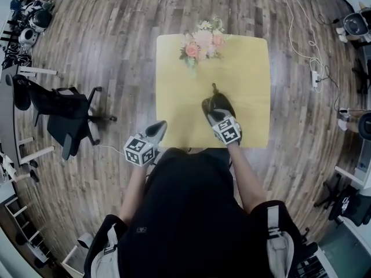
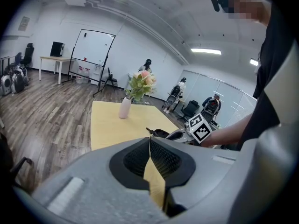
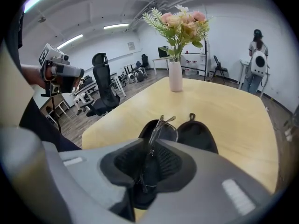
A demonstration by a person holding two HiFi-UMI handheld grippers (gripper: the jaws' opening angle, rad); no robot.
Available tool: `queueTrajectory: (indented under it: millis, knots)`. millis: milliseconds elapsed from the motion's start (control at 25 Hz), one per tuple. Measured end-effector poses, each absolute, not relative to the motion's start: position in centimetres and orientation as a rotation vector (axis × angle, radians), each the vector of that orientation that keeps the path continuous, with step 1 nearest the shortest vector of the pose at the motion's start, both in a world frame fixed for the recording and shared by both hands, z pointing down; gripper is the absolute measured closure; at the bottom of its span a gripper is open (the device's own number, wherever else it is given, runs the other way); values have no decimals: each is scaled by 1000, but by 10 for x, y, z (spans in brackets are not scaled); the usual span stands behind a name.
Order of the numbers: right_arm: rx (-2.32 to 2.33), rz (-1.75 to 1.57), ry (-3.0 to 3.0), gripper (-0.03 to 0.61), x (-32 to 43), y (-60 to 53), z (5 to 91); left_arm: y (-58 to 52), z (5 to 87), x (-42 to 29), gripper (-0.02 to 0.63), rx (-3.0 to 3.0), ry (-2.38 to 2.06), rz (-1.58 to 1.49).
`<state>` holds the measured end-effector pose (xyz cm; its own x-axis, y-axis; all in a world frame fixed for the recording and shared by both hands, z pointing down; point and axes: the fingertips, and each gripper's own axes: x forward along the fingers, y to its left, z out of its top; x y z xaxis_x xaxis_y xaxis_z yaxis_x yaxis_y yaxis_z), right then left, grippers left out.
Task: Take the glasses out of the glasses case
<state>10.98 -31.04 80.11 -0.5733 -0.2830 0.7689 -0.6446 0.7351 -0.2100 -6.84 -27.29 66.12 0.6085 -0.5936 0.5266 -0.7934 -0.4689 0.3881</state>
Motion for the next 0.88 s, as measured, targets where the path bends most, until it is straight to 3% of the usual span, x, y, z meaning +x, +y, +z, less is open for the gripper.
queueTrajectory:
  millis: [480, 880]
  knots:
    - [726, 680, -2133, 499, 108, -310, 821, -279, 662, -75, 601, 2251, -1065, 428]
    - [742, 640, -2093, 560, 103, -308, 805, -285, 657, -83, 601, 2294, -1041, 396]
